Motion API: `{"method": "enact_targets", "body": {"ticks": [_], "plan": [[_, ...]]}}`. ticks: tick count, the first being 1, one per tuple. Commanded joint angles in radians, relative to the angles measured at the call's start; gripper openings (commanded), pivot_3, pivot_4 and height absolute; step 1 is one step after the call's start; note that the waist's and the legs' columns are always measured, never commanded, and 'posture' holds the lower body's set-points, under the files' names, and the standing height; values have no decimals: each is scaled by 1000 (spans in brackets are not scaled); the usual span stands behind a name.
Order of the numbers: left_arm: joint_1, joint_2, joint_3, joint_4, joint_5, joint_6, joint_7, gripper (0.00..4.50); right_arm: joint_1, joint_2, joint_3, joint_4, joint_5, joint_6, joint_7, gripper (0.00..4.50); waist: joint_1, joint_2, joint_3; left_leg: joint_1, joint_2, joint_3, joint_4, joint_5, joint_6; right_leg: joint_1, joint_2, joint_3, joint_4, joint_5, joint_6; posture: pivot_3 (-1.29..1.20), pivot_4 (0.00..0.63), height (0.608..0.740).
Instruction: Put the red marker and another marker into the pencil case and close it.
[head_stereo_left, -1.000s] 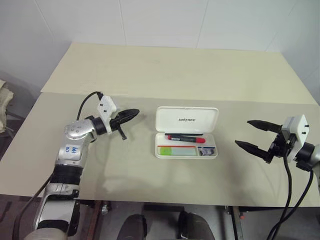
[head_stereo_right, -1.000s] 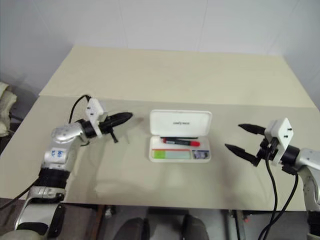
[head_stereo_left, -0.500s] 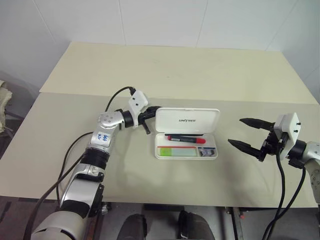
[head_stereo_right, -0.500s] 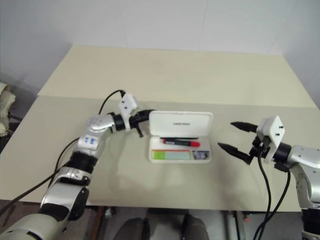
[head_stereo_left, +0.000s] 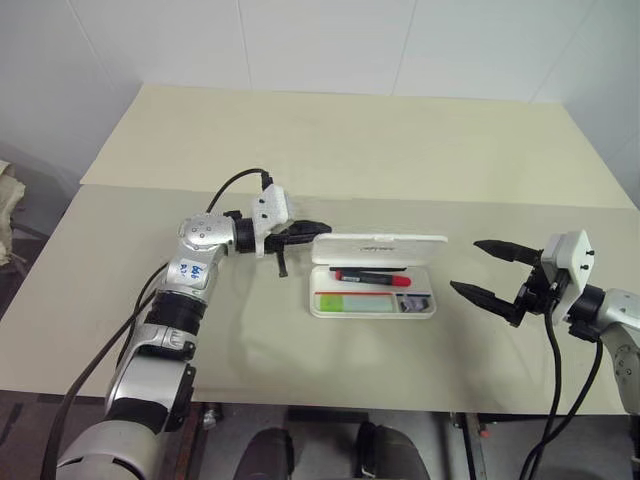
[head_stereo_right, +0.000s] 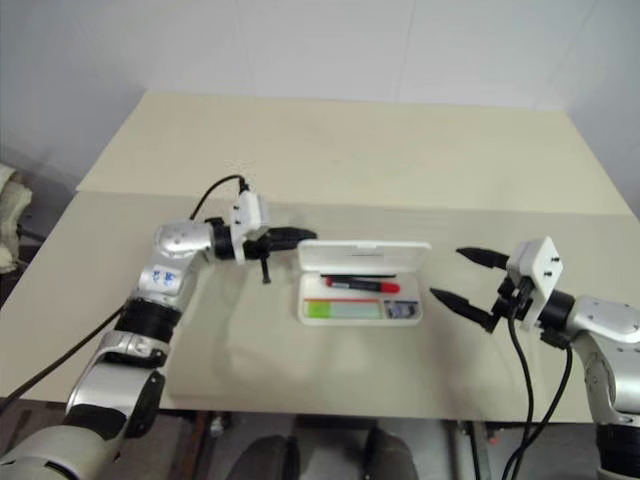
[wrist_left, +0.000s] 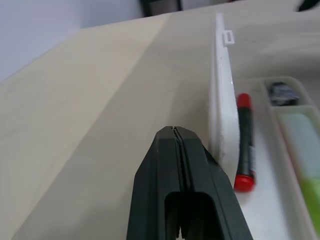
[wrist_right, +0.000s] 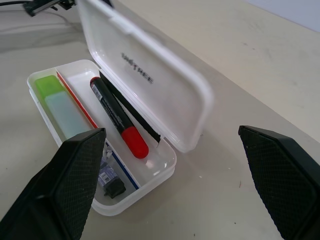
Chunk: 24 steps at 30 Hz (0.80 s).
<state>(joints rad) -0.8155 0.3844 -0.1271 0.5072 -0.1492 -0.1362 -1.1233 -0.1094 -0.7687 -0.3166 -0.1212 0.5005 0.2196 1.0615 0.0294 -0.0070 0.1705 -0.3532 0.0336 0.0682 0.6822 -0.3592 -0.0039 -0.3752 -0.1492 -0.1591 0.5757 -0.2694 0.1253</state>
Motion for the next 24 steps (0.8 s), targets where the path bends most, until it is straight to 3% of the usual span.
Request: {"method": "enact_targets", "body": {"ticks": [1,10,13,24], "plan": [[12,-7,-37,-84,-10,2,-51,33,5,4,-17,-43,24,-2,-12,4500,-1,0,0,0,0,0,0,0,0,0,0,0,0,0,0,0,150,740],[55,-27,-145,-163,37,51,-82,33,50,3,-39,-86,39,7,-45,4500,-1,0,0,0,0,0,0,0,0,0,0,0,0,0,0,0,150,740],[84,-4,-209,-197,93,208,-76,33,71,11,-49,-106,42,2,-70,4500,-3,0,0,0,0,0,0,0,0,0,0,0,0,0,0,0,150,740],[116,-39,-275,-256,164,362,47,33,120,40,-54,-171,59,1,-123,4500,5,0,-3,2,0,-1,1,1,1,2,0,1,1,0,0,0,150,740]]}}
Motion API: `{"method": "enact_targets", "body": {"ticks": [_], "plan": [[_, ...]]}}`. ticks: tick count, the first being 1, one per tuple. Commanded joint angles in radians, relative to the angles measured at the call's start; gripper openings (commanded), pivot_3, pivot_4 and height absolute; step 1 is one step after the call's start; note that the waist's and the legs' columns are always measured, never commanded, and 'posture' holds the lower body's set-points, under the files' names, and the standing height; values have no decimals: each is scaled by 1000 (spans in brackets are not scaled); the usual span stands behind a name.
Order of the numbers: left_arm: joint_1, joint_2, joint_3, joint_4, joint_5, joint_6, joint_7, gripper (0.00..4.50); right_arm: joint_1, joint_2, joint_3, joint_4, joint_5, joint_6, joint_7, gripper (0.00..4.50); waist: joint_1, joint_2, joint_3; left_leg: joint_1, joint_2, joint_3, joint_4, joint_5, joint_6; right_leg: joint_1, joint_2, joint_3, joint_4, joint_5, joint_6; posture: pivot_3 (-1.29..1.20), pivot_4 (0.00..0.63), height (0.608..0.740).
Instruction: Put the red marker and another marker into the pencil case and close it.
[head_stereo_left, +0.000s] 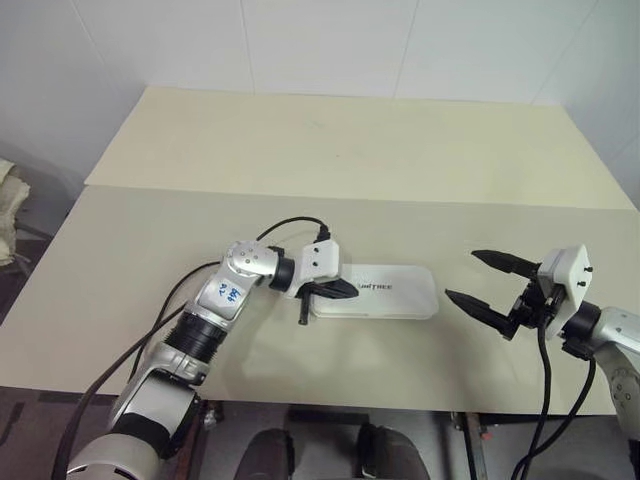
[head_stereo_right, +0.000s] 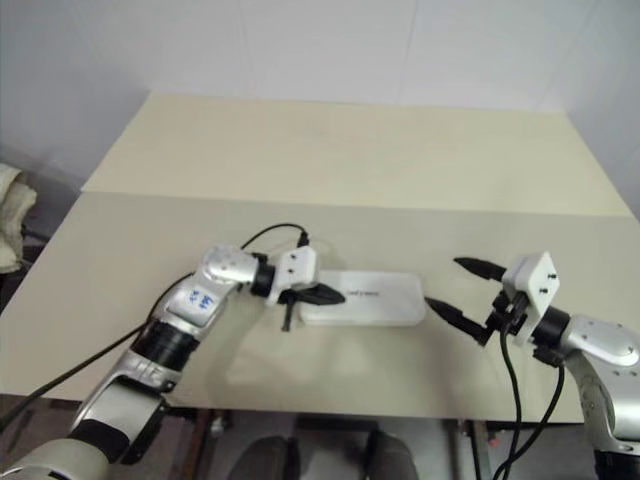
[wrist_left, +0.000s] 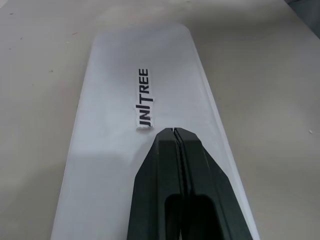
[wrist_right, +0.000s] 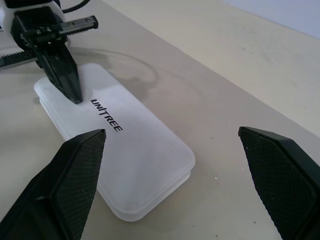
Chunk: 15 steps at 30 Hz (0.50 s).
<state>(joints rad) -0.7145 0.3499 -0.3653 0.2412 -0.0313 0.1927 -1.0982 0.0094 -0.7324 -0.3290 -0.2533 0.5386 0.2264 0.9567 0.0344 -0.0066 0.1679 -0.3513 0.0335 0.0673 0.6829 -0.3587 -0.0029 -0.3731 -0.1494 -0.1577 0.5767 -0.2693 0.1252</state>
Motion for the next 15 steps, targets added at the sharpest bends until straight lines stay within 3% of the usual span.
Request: {"method": "enact_targets", "body": {"ticks": [1,8,15], "plan": [[13,-9,-36,8,39,40,23,33,2,6,-39,-41,21,-8,-21,4500,0,0,-1,0,0,0,0,0,0,0,0,0,0,0,0,0,150,740],[21,-11,-16,-21,10,106,38,33,-4,21,-19,-46,22,-10,-29,4500,1,0,-2,0,0,0,0,0,1,0,0,0,1,0,0,0,150,740],[46,5,198,-81,-157,104,62,33,-62,16,8,9,15,-17,-1,4500,-9,0,-2,0,0,-1,0,0,1,-1,0,0,1,0,0,0,150,740]]}}
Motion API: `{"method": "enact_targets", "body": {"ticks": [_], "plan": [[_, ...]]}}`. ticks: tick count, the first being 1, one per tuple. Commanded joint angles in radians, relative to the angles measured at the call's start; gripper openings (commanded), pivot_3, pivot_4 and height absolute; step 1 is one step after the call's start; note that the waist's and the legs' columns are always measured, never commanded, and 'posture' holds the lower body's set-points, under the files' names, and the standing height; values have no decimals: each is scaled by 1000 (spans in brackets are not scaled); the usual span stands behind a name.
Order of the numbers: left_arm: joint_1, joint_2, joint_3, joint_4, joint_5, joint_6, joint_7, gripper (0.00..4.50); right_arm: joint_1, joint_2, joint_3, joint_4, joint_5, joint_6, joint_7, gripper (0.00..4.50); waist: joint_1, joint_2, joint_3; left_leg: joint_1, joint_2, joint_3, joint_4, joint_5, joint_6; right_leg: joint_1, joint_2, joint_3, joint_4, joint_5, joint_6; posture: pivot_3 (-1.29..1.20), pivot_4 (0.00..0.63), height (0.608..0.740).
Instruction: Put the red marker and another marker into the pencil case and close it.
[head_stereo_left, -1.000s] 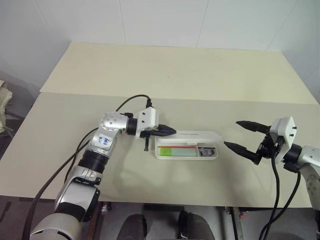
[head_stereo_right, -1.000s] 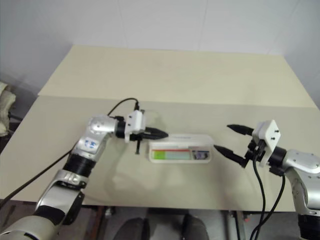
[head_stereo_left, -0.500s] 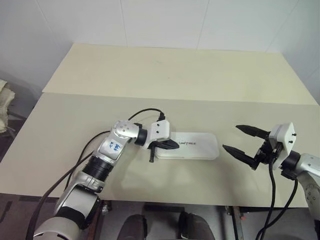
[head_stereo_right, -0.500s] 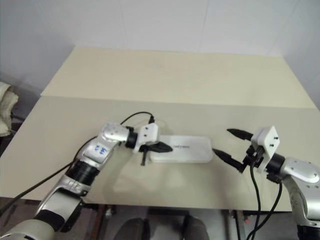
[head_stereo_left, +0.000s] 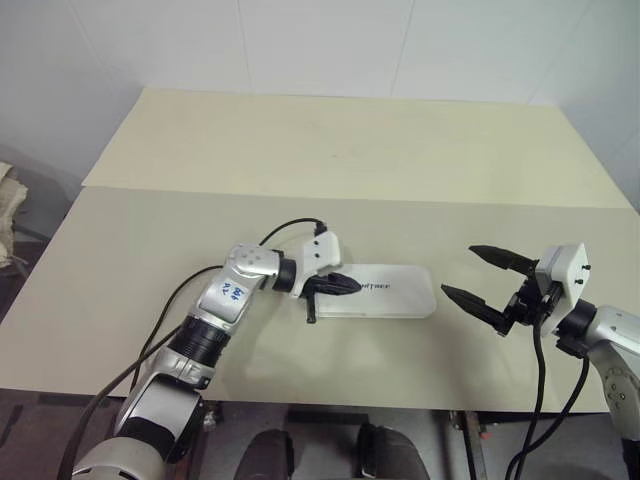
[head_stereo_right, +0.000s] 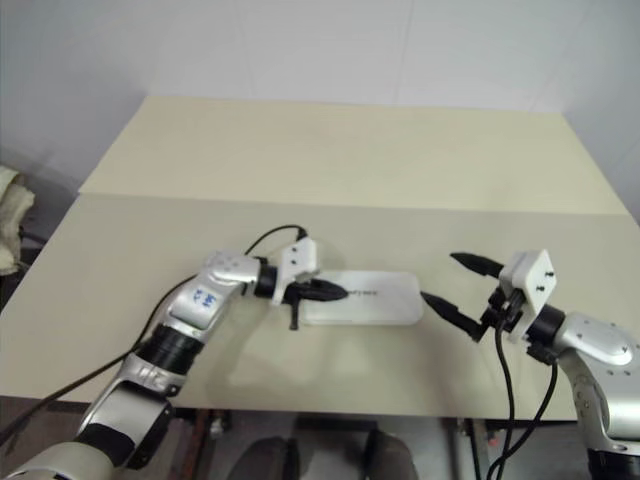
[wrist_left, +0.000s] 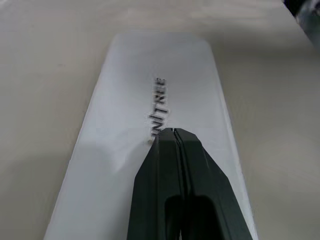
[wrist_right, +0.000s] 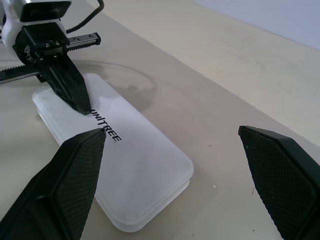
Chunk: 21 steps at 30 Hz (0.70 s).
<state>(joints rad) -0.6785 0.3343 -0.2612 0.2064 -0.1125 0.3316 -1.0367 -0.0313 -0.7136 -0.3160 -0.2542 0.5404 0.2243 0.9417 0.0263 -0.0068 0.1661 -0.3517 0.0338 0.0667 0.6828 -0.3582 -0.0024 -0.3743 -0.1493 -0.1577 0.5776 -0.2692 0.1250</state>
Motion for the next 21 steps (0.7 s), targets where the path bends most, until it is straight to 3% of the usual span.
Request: {"method": "enact_targets", "body": {"ticks": [1,6,9,13,20,21], "plan": [[22,36,137,-59,-106,-59,-9,33,-33,-2,-1,17,18,-14,23,4500,-3,0,0,0,0,0,0,0,0,0,0,0,0,0,0,0,150,740],[69,116,249,-72,-163,-149,-37,33,-64,-10,10,52,20,-15,68,4500,-2,0,0,0,0,0,-1,0,0,-1,0,0,0,0,0,0,150,740],[85,144,286,-73,-187,-177,-40,598,-73,-17,6,69,18,-19,91,4500,3,0,0,-1,0,0,-1,0,0,-1,0,-1,-1,0,0,0,150,740],[141,212,349,-72,-192,-305,-70,1967,-57,-35,-13,51,38,-3,124,4500,0,0,0,-1,-1,-1,-1,0,0,-1,-1,-1,-1,0,0,0,150,740],[212,247,394,-131,-271,-225,-59,4386,-18,-64,-51,45,54,3,142,4500,-2,0,1,-1,-1,0,-1,0,0,-1,-1,0,-1,0,0,0,150,740],[225,248,387,-147,-278,-211,-63,4449,-16,-70,-53,43,55,5,144,4500,-2,0,1,-1,-1,0,-1,0,0,-1,-1,0,-1,0,0,0,150,740]]}}
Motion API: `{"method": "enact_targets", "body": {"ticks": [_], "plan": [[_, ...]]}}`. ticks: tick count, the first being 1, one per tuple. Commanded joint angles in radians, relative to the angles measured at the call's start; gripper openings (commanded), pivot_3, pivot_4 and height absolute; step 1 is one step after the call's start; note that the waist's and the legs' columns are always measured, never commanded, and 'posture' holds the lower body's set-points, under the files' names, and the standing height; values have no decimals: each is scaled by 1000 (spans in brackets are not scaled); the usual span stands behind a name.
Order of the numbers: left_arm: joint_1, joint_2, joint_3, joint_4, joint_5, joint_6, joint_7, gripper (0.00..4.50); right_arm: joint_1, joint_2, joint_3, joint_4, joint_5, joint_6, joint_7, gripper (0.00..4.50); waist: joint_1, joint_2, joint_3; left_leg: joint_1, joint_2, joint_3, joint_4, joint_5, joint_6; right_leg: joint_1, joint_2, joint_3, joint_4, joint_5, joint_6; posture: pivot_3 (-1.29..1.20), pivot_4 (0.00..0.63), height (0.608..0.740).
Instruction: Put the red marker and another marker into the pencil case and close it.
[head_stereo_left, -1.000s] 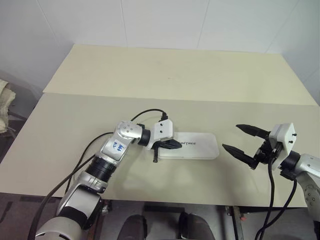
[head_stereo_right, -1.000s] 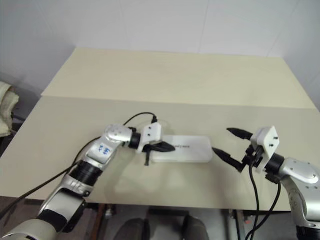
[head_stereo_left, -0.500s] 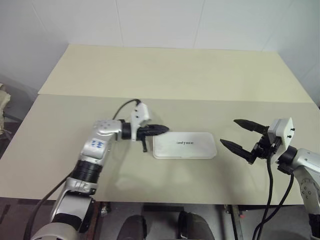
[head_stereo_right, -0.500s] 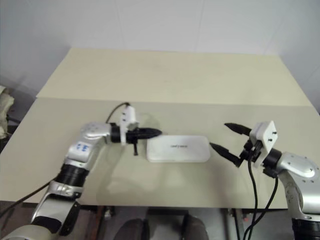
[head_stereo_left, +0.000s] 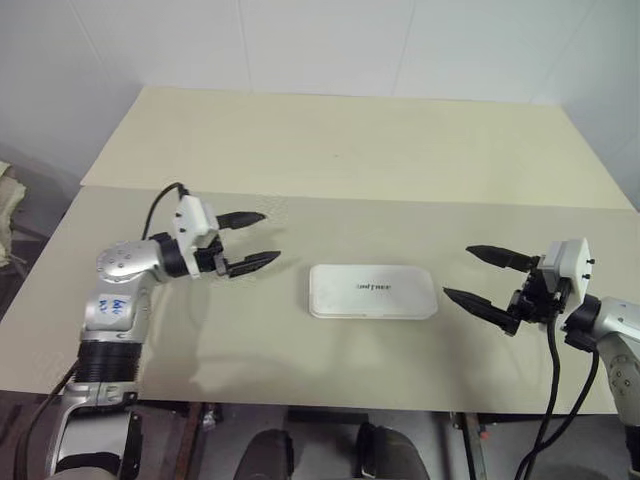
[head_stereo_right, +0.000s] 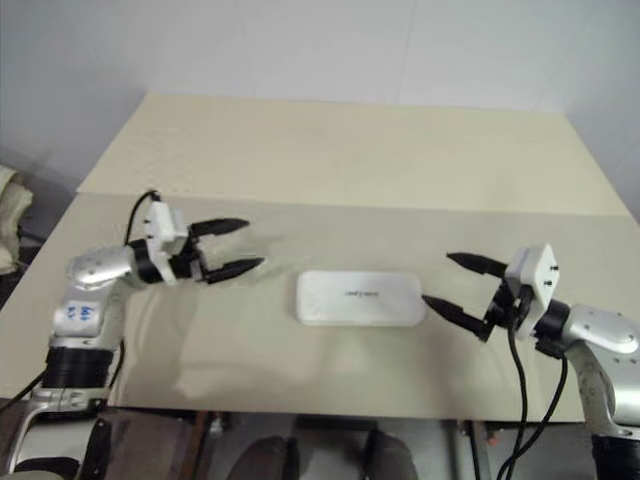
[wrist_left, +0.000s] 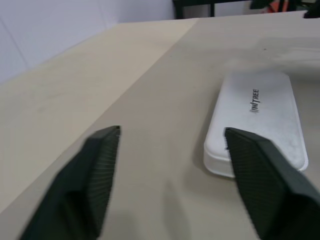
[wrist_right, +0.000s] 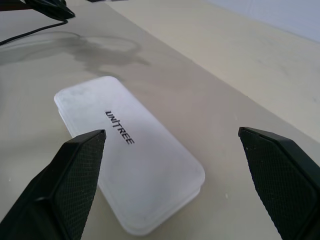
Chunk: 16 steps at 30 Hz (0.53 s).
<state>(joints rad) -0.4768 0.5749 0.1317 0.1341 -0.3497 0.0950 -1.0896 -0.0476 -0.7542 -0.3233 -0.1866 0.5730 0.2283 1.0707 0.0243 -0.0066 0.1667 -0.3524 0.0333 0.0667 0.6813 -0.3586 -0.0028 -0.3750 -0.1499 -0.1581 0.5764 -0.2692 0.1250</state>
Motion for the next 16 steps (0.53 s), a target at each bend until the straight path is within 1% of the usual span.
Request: {"method": "enact_targets", "body": {"ticks": [1,5,11,16], "plan": [[32,8,-11,-86,-45,35,-13,4449,2,-34,-47,-27,24,3,15,4500,0,0,0,0,0,0,0,0,0,0,0,0,0,0,0,0,150,740],[47,4,-39,-135,-55,82,-8,4449,-8,-56,-63,-12,19,-31,40,4500,3,0,0,0,0,0,0,0,0,0,0,0,1,0,0,0,150,740],[88,18,-35,-145,-53,83,-6,4449,22,-62,-48,-47,11,-8,37,4500,1,0,0,0,0,0,0,0,0,0,0,0,0,0,0,0,150,740],[87,22,-37,-168,-52,97,13,4449,23,-56,-36,-54,29,23,31,4500,3,0,0,0,0,0,0,0,0,0,0,0,0,0,0,0,150,740]]}}
